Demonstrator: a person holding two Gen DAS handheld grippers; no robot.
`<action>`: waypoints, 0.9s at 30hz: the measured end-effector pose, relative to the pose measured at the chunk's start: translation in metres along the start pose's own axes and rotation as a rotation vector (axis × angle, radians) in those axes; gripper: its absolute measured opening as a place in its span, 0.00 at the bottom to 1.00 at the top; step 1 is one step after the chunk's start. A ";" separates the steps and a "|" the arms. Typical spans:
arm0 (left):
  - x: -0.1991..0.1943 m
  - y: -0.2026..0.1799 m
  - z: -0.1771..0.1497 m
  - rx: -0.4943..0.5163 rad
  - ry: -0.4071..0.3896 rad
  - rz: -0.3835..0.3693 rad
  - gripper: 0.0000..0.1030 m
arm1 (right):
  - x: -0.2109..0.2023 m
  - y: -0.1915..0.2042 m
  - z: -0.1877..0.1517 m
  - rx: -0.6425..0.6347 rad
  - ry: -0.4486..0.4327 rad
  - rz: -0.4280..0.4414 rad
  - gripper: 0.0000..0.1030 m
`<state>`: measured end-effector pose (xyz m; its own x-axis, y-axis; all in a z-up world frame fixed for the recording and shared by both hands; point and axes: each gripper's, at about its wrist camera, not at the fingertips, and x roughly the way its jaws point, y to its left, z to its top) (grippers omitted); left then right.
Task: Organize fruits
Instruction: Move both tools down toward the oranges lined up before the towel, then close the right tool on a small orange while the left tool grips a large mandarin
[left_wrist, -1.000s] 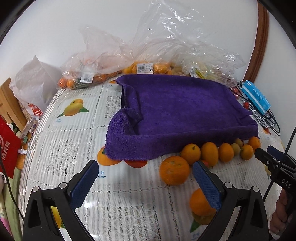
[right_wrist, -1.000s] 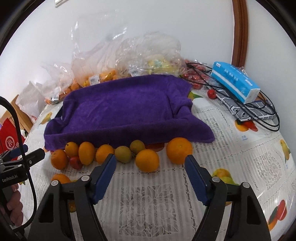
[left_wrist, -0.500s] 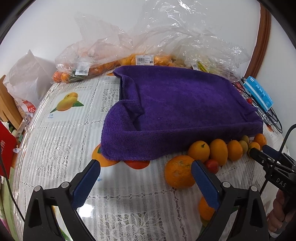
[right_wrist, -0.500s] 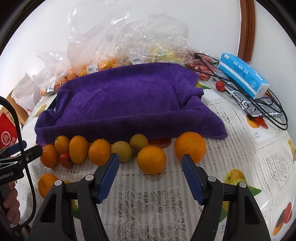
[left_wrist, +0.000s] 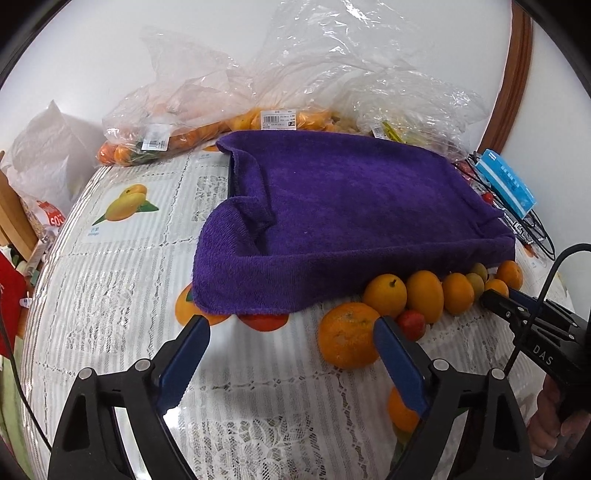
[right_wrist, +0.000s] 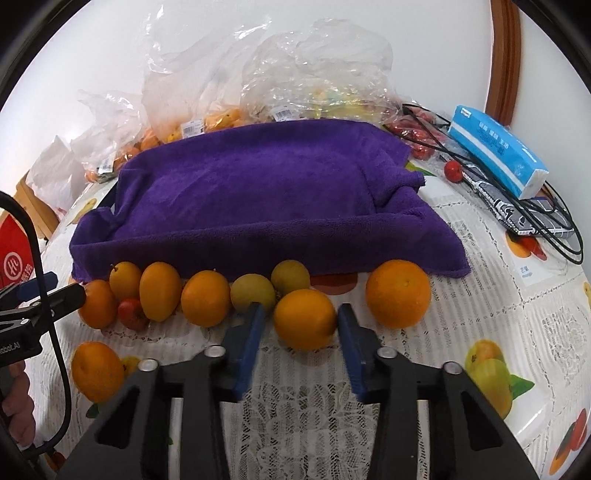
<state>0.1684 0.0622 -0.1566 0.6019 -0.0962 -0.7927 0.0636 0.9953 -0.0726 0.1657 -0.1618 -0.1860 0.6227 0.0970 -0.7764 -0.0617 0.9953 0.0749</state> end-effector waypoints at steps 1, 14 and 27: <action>-0.001 0.001 -0.001 -0.002 -0.001 0.001 0.86 | 0.000 0.000 -0.001 0.001 0.004 0.007 0.35; -0.012 0.004 -0.007 -0.037 -0.003 -0.004 0.86 | -0.033 -0.004 -0.004 -0.037 -0.065 -0.019 0.42; -0.024 0.013 -0.015 -0.078 -0.026 0.066 0.86 | 0.006 -0.006 0.003 -0.069 -0.044 -0.008 0.39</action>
<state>0.1424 0.0779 -0.1474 0.6234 -0.0299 -0.7813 -0.0385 0.9969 -0.0689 0.1724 -0.1674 -0.1892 0.6570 0.0903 -0.7485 -0.1088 0.9938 0.0244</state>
